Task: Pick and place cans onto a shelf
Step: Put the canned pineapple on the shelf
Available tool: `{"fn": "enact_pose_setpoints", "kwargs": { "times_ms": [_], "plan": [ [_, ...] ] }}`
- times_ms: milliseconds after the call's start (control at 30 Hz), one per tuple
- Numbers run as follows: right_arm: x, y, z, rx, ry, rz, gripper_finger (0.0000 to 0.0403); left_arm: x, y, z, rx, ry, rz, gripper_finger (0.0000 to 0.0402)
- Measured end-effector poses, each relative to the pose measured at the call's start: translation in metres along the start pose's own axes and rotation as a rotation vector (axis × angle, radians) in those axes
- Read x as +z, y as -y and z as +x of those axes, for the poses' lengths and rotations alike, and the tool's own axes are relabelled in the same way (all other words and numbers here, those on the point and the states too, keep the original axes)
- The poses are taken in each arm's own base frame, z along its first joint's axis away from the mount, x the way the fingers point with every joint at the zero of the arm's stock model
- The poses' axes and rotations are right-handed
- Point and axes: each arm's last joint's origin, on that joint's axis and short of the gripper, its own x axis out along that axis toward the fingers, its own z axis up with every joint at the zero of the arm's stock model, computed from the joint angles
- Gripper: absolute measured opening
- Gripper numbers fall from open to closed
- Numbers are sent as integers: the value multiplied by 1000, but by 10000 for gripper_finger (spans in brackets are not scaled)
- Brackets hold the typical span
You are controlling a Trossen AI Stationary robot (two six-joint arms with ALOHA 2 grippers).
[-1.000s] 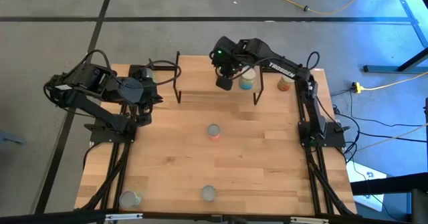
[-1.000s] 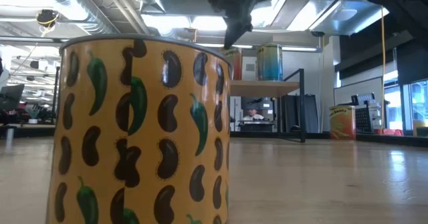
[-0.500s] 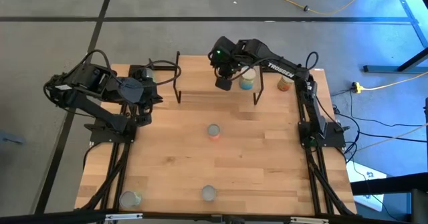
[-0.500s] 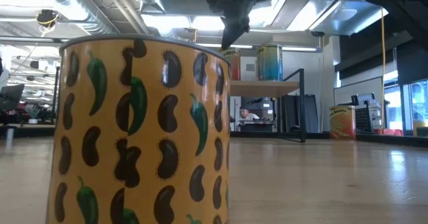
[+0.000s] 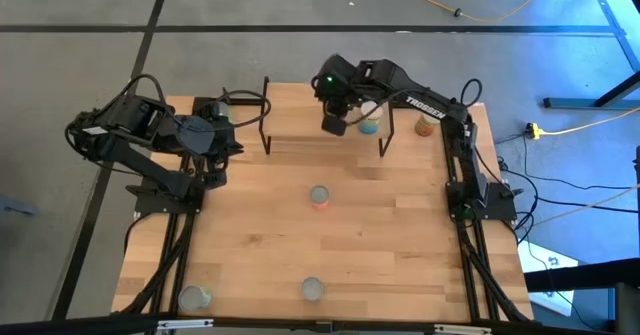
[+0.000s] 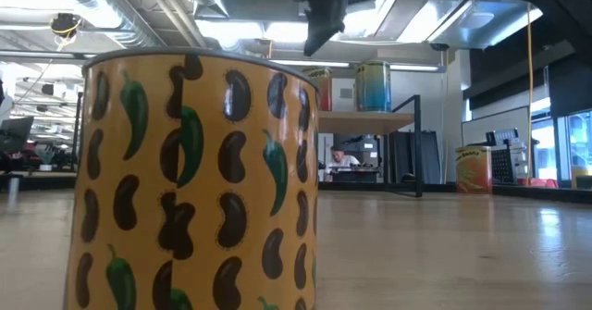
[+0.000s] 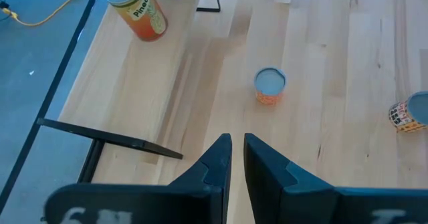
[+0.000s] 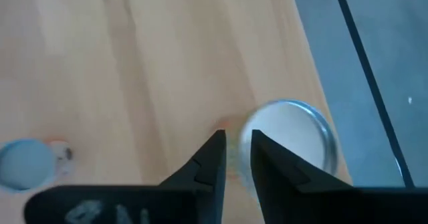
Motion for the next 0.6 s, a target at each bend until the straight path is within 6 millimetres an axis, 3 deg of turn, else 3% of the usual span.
{"fn": "enact_pose_setpoints", "kwargs": {
  "times_ms": [233, 400, 600],
  "plan": [
    [3, -31, -16, 112, 46, -71, 9, 0, 0, 0, 0, 0, 0, 33],
    [4, -43, 9, 131, -1, -83, 4, 0, 0, 0, 0, 0, 0, 33],
    [3, -35, 33, 79, -10, -72, 3, 0, 0, 0, 0, 0, 0, 33]
  ]
}}
